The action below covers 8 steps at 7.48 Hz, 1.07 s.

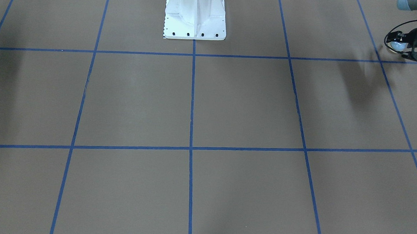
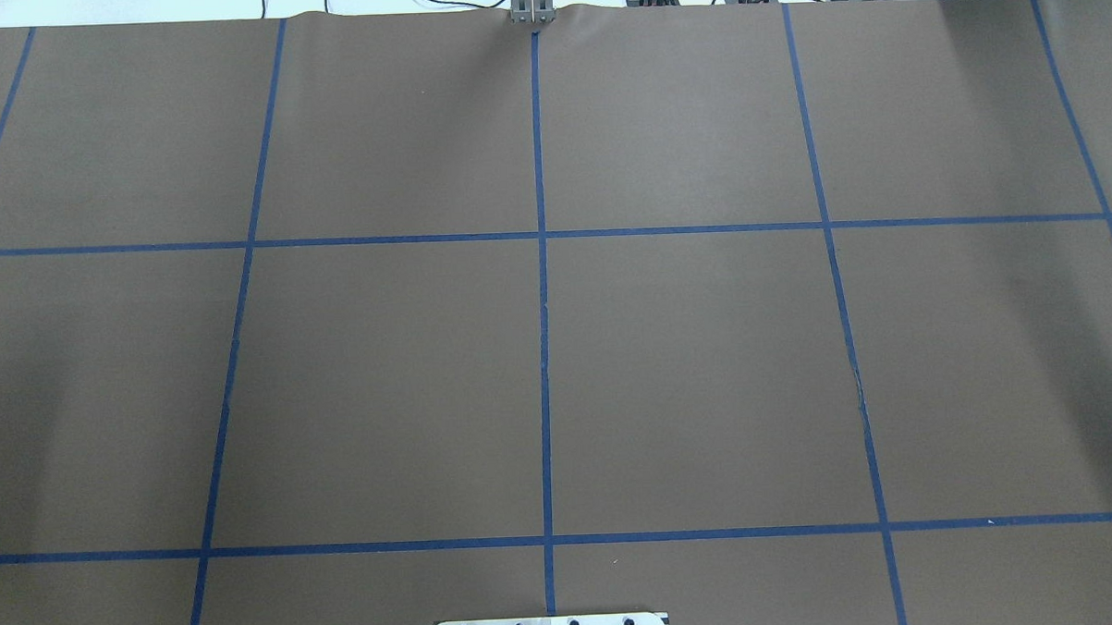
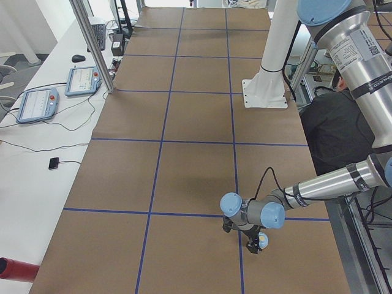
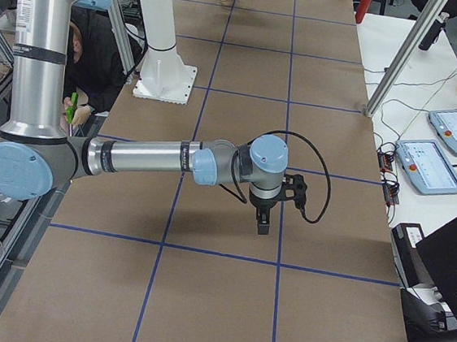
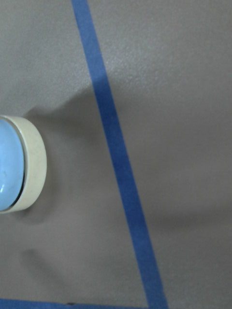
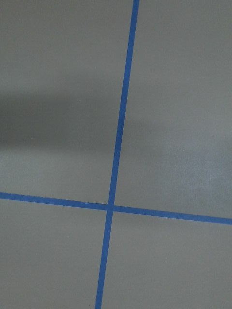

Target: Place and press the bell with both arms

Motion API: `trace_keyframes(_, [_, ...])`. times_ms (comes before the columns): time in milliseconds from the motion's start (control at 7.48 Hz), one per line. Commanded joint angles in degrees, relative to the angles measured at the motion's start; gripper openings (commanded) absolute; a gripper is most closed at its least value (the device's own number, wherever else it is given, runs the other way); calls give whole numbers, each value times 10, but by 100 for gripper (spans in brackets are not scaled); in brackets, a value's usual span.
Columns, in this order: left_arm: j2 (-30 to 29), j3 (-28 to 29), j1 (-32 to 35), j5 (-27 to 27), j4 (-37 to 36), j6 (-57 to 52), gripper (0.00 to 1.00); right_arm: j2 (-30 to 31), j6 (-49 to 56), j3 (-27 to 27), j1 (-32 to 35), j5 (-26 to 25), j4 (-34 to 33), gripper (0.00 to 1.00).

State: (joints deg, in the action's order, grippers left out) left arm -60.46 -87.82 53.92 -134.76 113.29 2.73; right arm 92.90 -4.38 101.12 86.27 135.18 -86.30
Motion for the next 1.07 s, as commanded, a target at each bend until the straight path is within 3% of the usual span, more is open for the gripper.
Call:
trace_keyframes(0, [-1, 5, -3, 0, 0, -1, 99, 0, 0, 0, 0, 0, 0, 100])
trace_keyframes(669, [-6, 13, -7, 0, 1, -3, 99, 0, 0, 0, -1, 1, 0, 100])
trace_keyframes(803, [-7, 13, -7, 0, 1, -3, 94, 0, 0, 0, -2, 1, 0, 100])
trace_keyframes(936, [-8, 13, -7, 0, 2, -4, 82, 0, 0, 0, -1, 1, 1, 100])
